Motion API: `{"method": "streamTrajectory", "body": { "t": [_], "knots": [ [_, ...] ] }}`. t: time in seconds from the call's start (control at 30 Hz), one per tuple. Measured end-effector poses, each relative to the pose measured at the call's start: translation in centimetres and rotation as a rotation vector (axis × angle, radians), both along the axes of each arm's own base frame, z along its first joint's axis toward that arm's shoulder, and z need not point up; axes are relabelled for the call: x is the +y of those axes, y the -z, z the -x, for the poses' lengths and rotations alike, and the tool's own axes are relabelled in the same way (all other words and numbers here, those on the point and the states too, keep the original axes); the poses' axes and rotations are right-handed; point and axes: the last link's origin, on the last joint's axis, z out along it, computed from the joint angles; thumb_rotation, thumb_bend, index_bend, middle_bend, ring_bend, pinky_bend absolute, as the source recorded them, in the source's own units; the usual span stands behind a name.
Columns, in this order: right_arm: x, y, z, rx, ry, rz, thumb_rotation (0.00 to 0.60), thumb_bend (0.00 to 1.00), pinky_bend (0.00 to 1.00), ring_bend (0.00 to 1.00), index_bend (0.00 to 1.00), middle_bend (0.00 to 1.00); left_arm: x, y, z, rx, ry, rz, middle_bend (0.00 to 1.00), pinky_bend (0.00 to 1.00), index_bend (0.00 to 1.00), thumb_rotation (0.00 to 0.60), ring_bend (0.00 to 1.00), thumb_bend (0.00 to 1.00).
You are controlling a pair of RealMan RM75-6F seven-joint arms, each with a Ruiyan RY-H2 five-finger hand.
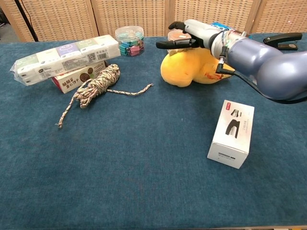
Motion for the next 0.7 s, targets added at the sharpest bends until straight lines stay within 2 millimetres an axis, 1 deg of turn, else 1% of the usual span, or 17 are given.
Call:
{"method": "streamTrajectory", "body": {
  "t": [0.17,0.3,0.5,0.7],
  "knots": [
    [1.5,1.3,-2.6,0.000,-0.078,-0.044,0.153,0.00,0.00,0.00,0.00,0.00,0.1,-0.1,0.0,-0.003,0.002,0.001,0.00,0.00,0.00,0.600,0.00,0.00],
    [1.8,2.5,-3.3,0.007,-0.090,-0.060,0.156,0.00,0.00,0.00,0.00,0.00,0.1,-0.2,0.1,-0.008,0.000,-0.002,0.00,0.00,0.00,0.600,0.00,0.00],
    [1.6,3.9,-3.2,0.052,-0.090,-0.059,0.153,0.00,0.00,0.00,0.00,0.00,0.0,-0.4,0.2,-0.012,-0.001,-0.006,0.00,0.00,0.00,0.600,0.00,0.00],
    [0.7,4.3,-1.8,0.115,-0.069,-0.028,0.155,0.00,0.00,0.00,0.00,0.00,0.0,-0.5,0.4,-0.013,-0.005,-0.008,0.00,0.00,0.00,0.600,0.00,0.00]
  ]
}}
